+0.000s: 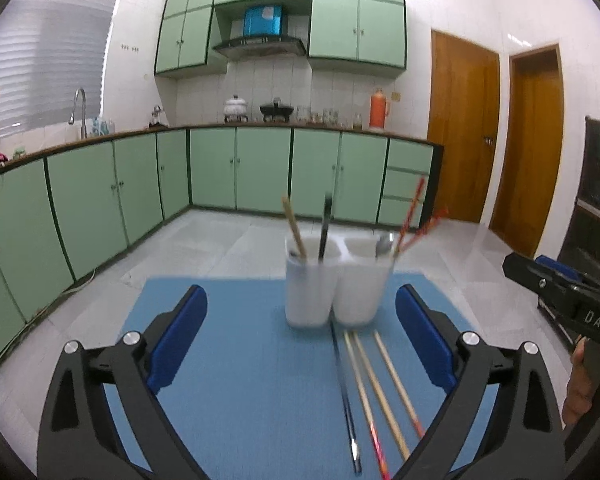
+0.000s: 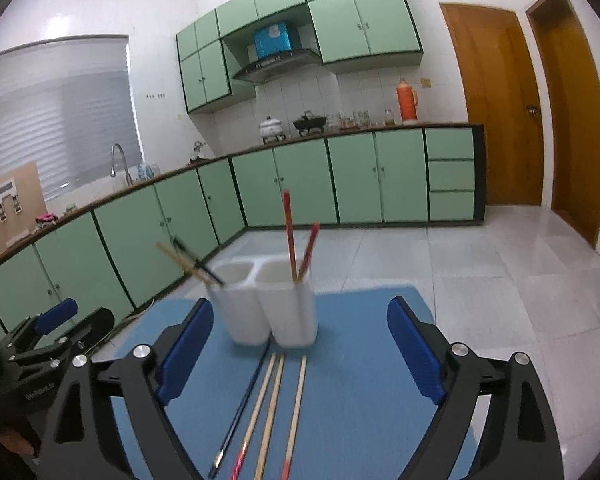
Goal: Organize utensils
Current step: 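Move both tools back over the remaining chopsticks on the mat, then grasp the red-banded wooden chopstick with the right tool while the left tool grasps a black chopstick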
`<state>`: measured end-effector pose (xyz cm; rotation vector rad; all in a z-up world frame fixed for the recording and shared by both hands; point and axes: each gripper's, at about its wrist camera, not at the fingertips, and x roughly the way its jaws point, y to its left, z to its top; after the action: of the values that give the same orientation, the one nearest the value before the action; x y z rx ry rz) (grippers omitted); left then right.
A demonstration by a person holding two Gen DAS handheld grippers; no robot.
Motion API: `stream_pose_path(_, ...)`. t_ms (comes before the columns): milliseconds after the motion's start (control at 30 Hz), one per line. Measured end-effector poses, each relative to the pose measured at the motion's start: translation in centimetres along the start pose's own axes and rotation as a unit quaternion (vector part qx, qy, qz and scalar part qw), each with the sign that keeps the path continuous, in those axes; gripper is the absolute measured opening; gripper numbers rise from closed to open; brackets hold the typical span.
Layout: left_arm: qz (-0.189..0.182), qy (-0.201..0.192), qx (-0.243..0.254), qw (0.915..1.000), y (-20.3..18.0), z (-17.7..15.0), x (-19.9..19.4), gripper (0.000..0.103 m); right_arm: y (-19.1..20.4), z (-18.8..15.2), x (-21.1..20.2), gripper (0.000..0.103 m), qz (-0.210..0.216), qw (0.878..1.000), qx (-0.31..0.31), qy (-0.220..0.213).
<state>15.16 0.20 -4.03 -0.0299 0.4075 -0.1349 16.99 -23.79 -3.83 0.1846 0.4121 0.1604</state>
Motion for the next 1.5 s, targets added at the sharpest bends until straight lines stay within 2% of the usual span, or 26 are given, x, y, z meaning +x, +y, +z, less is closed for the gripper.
stream_pose_path(300,0.015,0.055,0.015,0.9983,0.8,-5.1,-1.0,0.093,0.0,-5.1,-1.6,0.087,-0.013,0.999,0.002,0.048)
stream_pose_path(600,0.021,0.115,0.030,0.9927,0.5,-9.3,-1.1,0.093,0.7,-11.3,-2.0,0.086,-0.029,0.994,-0.009,0.108)
stream_pose_path(800,0.016,0.138,0.026,0.9900,0.4,-11.3,-1.0,0.092,1.5,-13.7,-1.9,0.072,-0.027,0.990,-0.018,0.136)
stream_pose_path(1233,0.017,0.163,0.009,0.9864,0.7,-13.1,-0.6,0.092,2.7,-16.1,-0.5,0.040,-0.019,0.981,-0.034,0.189)
stream_pose_path(1400,0.017,0.168,0.003,0.9856,0.8,-13.2,-0.3,0.092,2.8,-16.7,0.0,0.031,-0.021,0.979,-0.035,0.200)
stream_pose_path(1500,0.017,0.171,0.001,0.9852,0.8,-13.1,-0.2,0.093,2.8,-16.8,0.2,0.031,-0.023,0.978,-0.037,0.202)
